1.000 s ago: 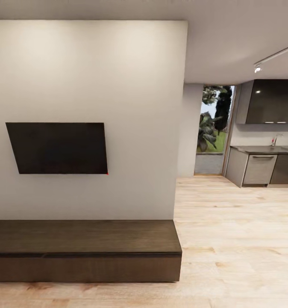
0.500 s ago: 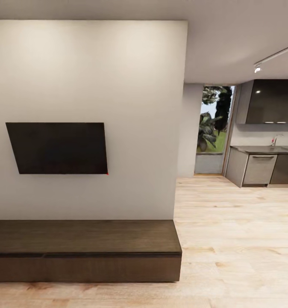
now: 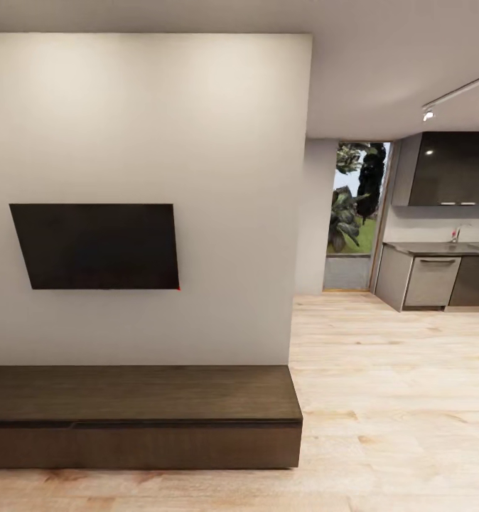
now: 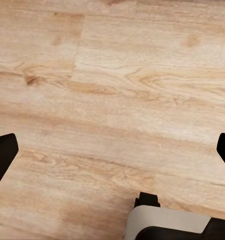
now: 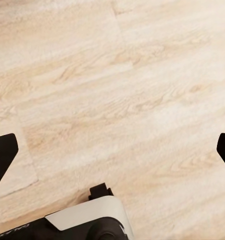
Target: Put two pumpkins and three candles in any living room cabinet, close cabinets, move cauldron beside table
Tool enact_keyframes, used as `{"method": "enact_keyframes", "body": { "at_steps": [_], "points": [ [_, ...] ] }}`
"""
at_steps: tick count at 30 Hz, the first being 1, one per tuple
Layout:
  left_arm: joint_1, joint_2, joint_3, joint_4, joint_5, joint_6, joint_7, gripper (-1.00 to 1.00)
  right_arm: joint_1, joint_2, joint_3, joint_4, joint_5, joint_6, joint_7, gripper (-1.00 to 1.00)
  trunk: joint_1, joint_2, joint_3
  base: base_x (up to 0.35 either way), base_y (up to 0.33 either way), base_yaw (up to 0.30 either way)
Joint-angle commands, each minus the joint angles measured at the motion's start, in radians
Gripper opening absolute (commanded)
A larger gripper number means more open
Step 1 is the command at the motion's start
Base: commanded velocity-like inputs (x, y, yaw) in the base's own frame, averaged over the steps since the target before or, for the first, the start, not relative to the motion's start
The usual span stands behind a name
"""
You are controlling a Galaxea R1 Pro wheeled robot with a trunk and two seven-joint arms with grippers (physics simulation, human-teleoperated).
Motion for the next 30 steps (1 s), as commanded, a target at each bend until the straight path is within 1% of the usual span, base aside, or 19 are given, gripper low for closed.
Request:
{"method": "enact_keyframes", "body": {
  "at_steps": [1, 30],
  "points": [
    [0.001, 0.001, -0.009, -0.002, 0.004, -0.002, 0.006, 1.0, 0.0, -0.001, 0.008, 0.001, -0.011, -0.003, -0.002, 1.0, 0.0, -0.001, -0.001, 0.0, 0.0, 0.0],
    [0.017, 0.001, -0.008, -0.002, 0.004, -0.004, 0.006, 1.0, 0.0, -0.003, 0.008, 0.003, -0.011, -0.002, -0.001, 1.0, 0.0, -0.001, -0.046, 0.0, 0.0, 0.0]
  ]
}}
